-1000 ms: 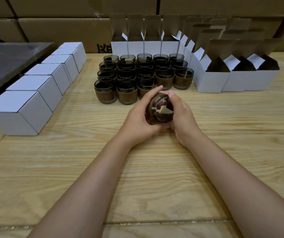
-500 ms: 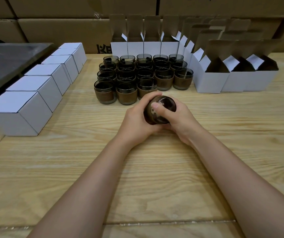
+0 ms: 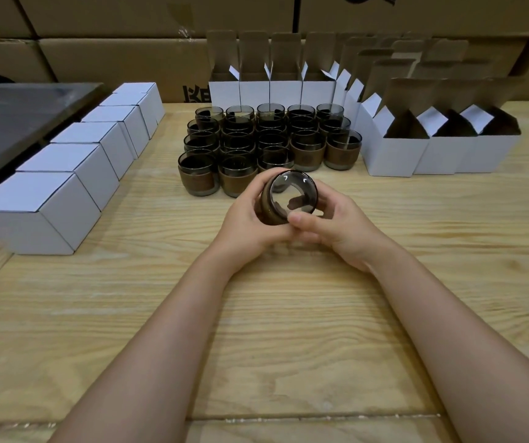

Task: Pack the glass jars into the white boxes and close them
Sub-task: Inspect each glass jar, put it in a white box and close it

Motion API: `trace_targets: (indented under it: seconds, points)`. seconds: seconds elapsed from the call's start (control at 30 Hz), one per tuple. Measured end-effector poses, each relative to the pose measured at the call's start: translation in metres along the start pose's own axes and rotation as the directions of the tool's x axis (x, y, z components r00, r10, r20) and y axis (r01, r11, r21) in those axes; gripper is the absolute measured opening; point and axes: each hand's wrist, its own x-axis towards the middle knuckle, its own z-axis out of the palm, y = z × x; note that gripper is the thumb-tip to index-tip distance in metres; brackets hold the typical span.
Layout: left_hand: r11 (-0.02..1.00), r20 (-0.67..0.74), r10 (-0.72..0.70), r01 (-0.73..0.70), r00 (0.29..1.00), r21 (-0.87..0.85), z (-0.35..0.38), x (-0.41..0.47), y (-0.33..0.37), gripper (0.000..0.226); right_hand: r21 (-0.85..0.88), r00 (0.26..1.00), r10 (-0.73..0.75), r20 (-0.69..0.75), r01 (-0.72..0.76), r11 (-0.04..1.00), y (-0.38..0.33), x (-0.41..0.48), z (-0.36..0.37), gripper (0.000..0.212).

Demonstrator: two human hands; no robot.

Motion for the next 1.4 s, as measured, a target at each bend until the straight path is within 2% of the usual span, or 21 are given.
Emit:
trace_targets:
  seconds: [0.07,0.17,0.4,0.57,0.8,0.97,1.13,1.2,1.4]
  points:
    - [0.999,0.007,-0.016,0.016,1.000,-0.048,-0.001,0.001,-0.001,0.072,0.102,0.998,0.039,0.045,-0.043,0.994,-0.001,0.000,-0.003,0.058]
    - [0.996,0.033,-0.019,0.022,0.999,-0.087,-0.002,0.002,-0.003,0.076,0.154,0.994,0.089,0.062,-0.097,0.983,0.000,0.001,-0.007,0.066]
    - [0.998,0.049,0.042,-0.040,0.998,-0.042,0.000,0.001,0.000,0.073,0.206,0.996,0.089,-0.016,-0.083,0.975,0.000,0.005,-0.007,0.048]
    - [0.996,0.074,0.077,-0.080,0.994,0.046,0.004,0.000,0.001,0.075,0.144,0.981,0.090,-0.173,-0.066,0.987,0.005,0.007,-0.001,0.018]
    - [0.988,0.033,0.077,-0.081,0.996,0.128,0.010,-0.001,0.003,0.075,0.035,0.935,0.060,-0.350,-0.051,0.998,0.006,0.012,0.017,0.025]
    - [0.987,0.020,0.040,-0.043,0.999,0.154,0.007,-0.001,0.002,0.077,-0.041,0.940,0.011,-0.340,-0.027,0.999,0.007,0.009,0.018,0.018]
    - [0.994,0.009,-0.024,0.023,1.000,0.105,0.006,-0.001,0.002,0.080,-0.172,0.959,-0.024,-0.284,-0.027,0.985,0.007,0.006,0.025,0.057]
    - [0.995,0.002,-0.040,0.040,0.999,0.091,0.006,-0.001,0.002,0.079,-0.203,0.960,-0.032,-0.278,-0.026,0.979,0.008,0.006,0.027,0.062]
    - [0.995,0.017,-0.047,0.046,0.999,0.094,0.007,-0.001,0.003,0.079,-0.177,0.949,-0.019,-0.316,-0.040,0.983,0.010,0.007,0.024,0.032]
